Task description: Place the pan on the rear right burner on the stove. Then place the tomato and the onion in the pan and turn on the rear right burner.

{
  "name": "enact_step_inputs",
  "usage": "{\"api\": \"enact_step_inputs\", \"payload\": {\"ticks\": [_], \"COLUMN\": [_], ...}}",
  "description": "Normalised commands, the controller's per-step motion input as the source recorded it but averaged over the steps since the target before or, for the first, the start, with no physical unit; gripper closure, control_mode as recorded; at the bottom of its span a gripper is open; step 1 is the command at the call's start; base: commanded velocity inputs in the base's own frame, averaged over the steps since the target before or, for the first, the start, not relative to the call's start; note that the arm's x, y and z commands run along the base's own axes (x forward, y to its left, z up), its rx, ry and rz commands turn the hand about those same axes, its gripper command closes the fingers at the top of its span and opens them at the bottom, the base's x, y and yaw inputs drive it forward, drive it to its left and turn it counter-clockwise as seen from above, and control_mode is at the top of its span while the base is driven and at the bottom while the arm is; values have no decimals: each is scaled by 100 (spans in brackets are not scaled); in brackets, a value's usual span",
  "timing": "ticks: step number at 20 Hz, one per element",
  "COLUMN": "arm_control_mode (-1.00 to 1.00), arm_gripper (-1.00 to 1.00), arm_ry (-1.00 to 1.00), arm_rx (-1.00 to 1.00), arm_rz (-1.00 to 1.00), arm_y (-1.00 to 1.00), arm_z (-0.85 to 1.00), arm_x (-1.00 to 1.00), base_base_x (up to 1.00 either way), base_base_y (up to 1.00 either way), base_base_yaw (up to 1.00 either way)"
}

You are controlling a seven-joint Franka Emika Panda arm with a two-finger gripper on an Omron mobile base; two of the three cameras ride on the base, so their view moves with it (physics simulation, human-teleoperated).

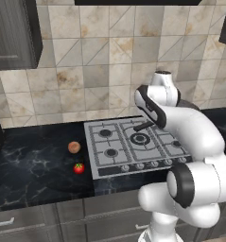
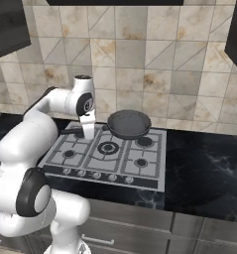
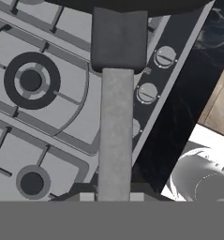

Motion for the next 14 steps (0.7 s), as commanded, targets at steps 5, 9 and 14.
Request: {"api": "enact_step_inputs", "payload": {"ticks": [5, 9, 14], "arm_control_mode": [-100, -100, -100], "arm_gripper": [100, 100, 100], "arm_ry": [0, 0, 0], "arm_rx": [0, 0, 0], "arm_rz": [0, 0, -1], "arm_y": [-11, -10, -7], "arm_z": [-11, -16, -20], "arm_x": [31, 33, 22], "base_base_x": [0, 0, 0], "base_base_y": [0, 0, 0], "base_base_yaw": [0, 0, 0]}}
